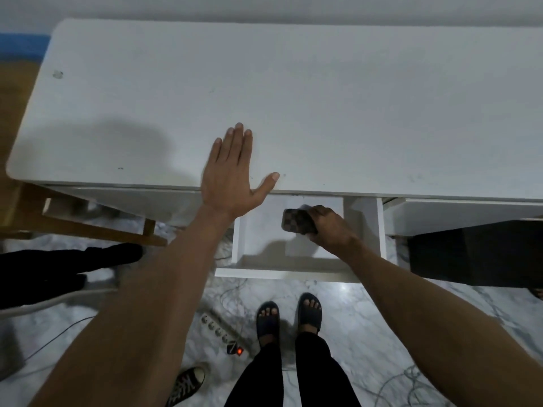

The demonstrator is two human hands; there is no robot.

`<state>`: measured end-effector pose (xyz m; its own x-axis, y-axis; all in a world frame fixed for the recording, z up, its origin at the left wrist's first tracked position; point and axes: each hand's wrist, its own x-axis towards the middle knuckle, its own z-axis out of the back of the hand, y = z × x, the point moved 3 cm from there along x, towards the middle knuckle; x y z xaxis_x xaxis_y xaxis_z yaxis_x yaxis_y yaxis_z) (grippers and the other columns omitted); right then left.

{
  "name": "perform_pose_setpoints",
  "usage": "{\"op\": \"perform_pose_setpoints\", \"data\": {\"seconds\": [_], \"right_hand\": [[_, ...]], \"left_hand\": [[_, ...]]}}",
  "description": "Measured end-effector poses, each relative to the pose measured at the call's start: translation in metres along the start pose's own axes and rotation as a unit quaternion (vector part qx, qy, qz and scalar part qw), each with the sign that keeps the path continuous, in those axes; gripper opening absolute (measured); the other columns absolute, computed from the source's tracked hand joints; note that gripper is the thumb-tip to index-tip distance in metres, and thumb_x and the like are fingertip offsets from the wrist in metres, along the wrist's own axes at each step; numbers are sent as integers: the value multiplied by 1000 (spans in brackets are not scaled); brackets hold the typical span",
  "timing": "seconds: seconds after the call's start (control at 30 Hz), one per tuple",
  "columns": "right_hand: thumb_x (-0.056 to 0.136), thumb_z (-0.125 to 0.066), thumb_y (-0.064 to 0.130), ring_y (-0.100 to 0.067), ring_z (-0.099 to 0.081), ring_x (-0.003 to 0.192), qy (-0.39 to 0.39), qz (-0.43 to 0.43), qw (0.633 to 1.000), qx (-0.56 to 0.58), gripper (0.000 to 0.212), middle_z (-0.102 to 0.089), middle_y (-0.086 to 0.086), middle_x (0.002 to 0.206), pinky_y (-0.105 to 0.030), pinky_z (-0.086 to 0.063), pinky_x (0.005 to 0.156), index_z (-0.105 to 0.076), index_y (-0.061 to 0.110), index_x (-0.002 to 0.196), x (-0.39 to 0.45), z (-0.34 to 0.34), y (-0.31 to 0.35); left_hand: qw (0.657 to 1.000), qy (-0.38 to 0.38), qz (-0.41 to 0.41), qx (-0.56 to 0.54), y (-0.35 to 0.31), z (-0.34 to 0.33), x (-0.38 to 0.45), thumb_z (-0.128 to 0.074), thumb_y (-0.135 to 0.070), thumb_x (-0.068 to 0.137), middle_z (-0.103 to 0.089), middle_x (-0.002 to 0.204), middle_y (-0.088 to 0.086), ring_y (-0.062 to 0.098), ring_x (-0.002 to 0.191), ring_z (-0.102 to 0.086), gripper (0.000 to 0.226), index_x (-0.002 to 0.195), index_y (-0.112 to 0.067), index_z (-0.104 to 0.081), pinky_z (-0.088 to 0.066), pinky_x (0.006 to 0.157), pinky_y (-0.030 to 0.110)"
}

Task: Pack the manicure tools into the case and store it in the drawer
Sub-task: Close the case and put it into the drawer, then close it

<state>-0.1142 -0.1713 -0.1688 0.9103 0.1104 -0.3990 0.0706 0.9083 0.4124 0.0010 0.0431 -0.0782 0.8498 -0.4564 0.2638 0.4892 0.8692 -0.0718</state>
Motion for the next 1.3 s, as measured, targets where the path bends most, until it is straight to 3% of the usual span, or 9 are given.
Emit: {"op": "perform_pose_setpoints", "data": {"seconds": [0.33, 0.43, 0.57, 0.77, 0.87, 0.93, 1.17, 1.3], "right_hand": [[80, -71, 23, -29, -55, 116, 5, -26, 1000, 12, 67, -55, -6, 133, -36, -50, 85, -41, 29, 140, 2, 2, -2], [85, -68, 31, -31, -53, 118, -6, -46, 999, -7, 60, -55, -8, 133, -37, -50, 87, -44, 17, 138, -3, 19, 1], [88, -62, 36, -28, -54, 119, -63, -40, 997, -32, 55, -56, -6, 133, -35, -49, 83, -46, 16, 137, -24, 50, 9], [94, -52, 38, -28, -53, 121, -113, -16, 992, -48, 49, -55, -5, 135, -43, -54, 83, -46, 14, 136, -68, 75, 26], [95, -51, 35, -26, -52, 121, -138, -17, 989, -56, 47, -53, -4, 137, -39, -51, 87, -46, 14, 137, -91, 88, 36], [96, -52, 35, -25, -52, 122, -157, -20, 985, -63, 45, -55, -4, 136, -38, -49, 89, -49, 13, 135, -106, 95, 40], [94, -58, 32, -25, -53, 124, -194, -21, 977, -84, 45, -57, -5, 136, -35, -48, 97, -53, 12, 134, -162, 106, 50], [95, -57, 31, -25, -53, 126, -193, -30, 975, -103, 48, -55, -7, 140, -34, -46, 101, -50, 11, 139, -194, 90, 57]], "left_hand": [[1000, -4, 2, 1, 1, 0, 0, -37, -71, 102, -30, 170, 20, 35, 159, -28, 93, 162, 0, -33, -23, 130, 50], [1000, 21, 4, -7, 1, 2, -1, -35, -71, 101, -26, 172, 20, 34, 160, -24, 94, 163, -1, -29, -20, 131, 51], [998, 49, 6, -30, 0, 6, -1, -32, -73, 101, -23, 172, 20, 35, 161, -22, 96, 164, 0, -27, -19, 131, 51], [984, 165, 23, -57, 2, 12, 4, -15, -82, 92, -7, 176, 18, 33, 164, -6, 110, 167, -2, -12, -5, 133, 48], [970, 226, 44, -82, -2, 21, 3, -11, -85, 86, 2, 177, 16, 30, 164, 3, 115, 168, -3, -5, 0, 133, 45], [966, 229, 52, -109, -10, 31, -12, -16, -82, 88, -3, 176, 17, 31, 164, -2, 112, 167, -3, -11, -3, 133, 45], [970, 163, 26, -179, -35, 54, -99, -20, -71, 103, -52, 156, 23, 41, 148, -46, 91, 146, -1, -59, -36, 123, 53], [972, 158, 4, -176, -43, 59, -149, -16, -66, 108, -59, 150, 19, 39, 141, -56, 84, 142, -6, -64, -47, 113, 53]]}}
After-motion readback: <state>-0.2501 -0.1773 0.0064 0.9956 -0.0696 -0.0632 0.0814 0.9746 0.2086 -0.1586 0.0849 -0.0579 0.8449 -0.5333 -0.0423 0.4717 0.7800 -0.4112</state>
